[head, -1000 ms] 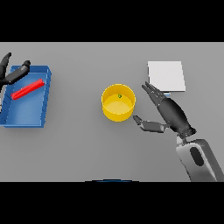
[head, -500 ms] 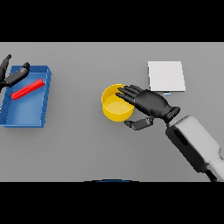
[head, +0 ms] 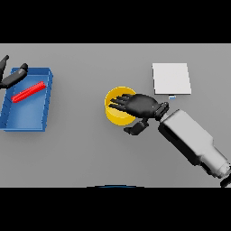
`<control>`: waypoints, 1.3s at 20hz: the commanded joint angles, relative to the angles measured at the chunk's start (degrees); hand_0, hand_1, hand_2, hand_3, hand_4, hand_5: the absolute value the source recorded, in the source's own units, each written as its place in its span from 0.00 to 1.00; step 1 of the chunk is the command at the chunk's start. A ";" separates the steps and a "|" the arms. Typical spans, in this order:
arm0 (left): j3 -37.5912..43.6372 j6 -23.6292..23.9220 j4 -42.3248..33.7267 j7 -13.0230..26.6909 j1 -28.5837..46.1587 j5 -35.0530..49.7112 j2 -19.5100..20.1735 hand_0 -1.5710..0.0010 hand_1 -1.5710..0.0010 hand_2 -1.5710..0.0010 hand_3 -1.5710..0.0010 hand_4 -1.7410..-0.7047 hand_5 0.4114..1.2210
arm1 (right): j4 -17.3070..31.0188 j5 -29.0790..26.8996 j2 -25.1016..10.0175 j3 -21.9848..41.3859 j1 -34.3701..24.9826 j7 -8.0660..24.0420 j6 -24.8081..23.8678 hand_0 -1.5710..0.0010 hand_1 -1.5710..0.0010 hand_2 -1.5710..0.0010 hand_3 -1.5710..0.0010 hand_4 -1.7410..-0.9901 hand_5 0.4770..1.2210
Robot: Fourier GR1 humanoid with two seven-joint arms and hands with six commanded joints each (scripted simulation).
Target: Pick up the red beaker and tilt it to pour out 1 green nut into yellow bowl. Pick up the yellow bowl and place it on the metallic measuring scale.
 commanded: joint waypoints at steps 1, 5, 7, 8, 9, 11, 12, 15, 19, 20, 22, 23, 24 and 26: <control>-0.09 0.13 -0.16 -0.56 0.68 -0.08 -0.05 1.00 1.00 1.00 1.00 0.90 0.36 | 1.35 0.59 0.22 0.61 -1.05 0.02 0.44 1.00 1.00 1.00 1.00 0.76 0.26; 0.08 -0.12 0.39 -1.51 0.86 -0.01 -0.03 1.00 1.00 1.00 1.00 0.91 0.36 | 5.59 1.60 1.86 2.25 -2.54 0.29 1.28 1.00 1.00 1.00 1.00 0.74 0.27; -0.31 -0.38 1.76 -0.94 -0.33 -0.71 -0.10 1.00 1.00 1.00 1.00 0.92 0.37 | 6.35 1.50 1.96 2.28 -3.19 -0.17 1.50 1.00 1.00 1.00 0.99 0.74 0.29; -0.33 -0.50 2.14 -0.68 -0.75 -0.81 -0.10 1.00 1.00 1.00 1.00 0.92 0.37 | 6.67 1.41 1.96 2.08 -3.40 0.09 1.66 1.00 1.00 1.00 0.99 0.73 0.31; -0.42 -0.59 1.79 -1.05 -0.85 -0.79 -0.12 1.00 1.00 1.00 1.00 0.92 0.37 | 7.57 1.61 2.03 2.06 -3.79 0.74 1.84 1.00 1.00 0.99 0.97 0.71 0.34; -0.24 -0.63 1.12 -1.22 -0.19 -0.55 0.24 1.00 1.00 1.00 1.00 0.92 0.37 | 8.09 1.64 2.57 2.17 -3.93 0.85 1.61 0.97 0.96 0.94 0.92 0.64 0.45; -0.20 -0.72 0.77 -1.25 0.14 -0.51 0.54 1.00 1.00 1.00 1.00 0.92 0.37 | 7.71 1.49 2.19 2.12 -3.93 0.05 1.86 0.88 0.88 0.88 0.86 0.58 0.56; -0.21 -0.60 1.68 -1.80 -0.24 -0.62 0.07 1.00 1.00 1.00 1.00 0.92 0.37 | 7.96 1.38 2.01 2.44 -3.74 -1.31 1.16 0.45 0.47 0.50 0.57 0.33 0.77; -0.29 -0.53 1.88 -1.36 -0.63 -0.97 0.28 1.00 1.00 1.00 1.00 0.92 0.37 | 7.51 0.49 2.21 2.93 -4.32 0.27 2.23 0.19 0.19 0.24 0.35 0.14 0.91; -0.36 -0.67 1.54 -1.33 -0.61 -1.02 0.49 1.00 1.00 1.00 1.00 0.92 0.37 | 7.14 0.11 1.74 2.91 -4.22 0.13 2.71 0.15 0.16 0.21 0.32 0.11 0.93; -0.66 -0.53 1.99 -1.10 -0.77 -1.15 -0.11 1.00 1.00 1.00 1.00 0.92 0.37 | 6.88 -0.46 1.42 2.69 -4.67 0.27 4.14 0.10 0.10 0.16 0.28 0.07 0.95; -0.40 -0.74 1.82 -0.98 -0.78 -0.72 -0.06 1.00 1.00 1.00 1.00 0.92 0.37 | 6.53 -0.59 0.79 2.84 -4.30 -0.56 4.01 0.08 0.08 0.15 0.25 0.06 0.96; -0.24 -0.73 1.77 -1.39 -0.51 -0.64 0.14 1.00 1.00 1.00 1.00 0.92 0.37 | 5.57 -0.93 0.33 2.65 -4.11 -0.74 4.21 0.06 0.06 0.14 0.25 0.05 0.97; -0.34 -0.77 1.86 -1.47 -0.84 -0.84 0.19 1.00 1.00 1.00 1.00 0.93 0.36 | 5.06 -1.62 0.14 2.14 -4.63 -0.91 4.30 0.04 0.04 0.12 0.24 0.03 0.98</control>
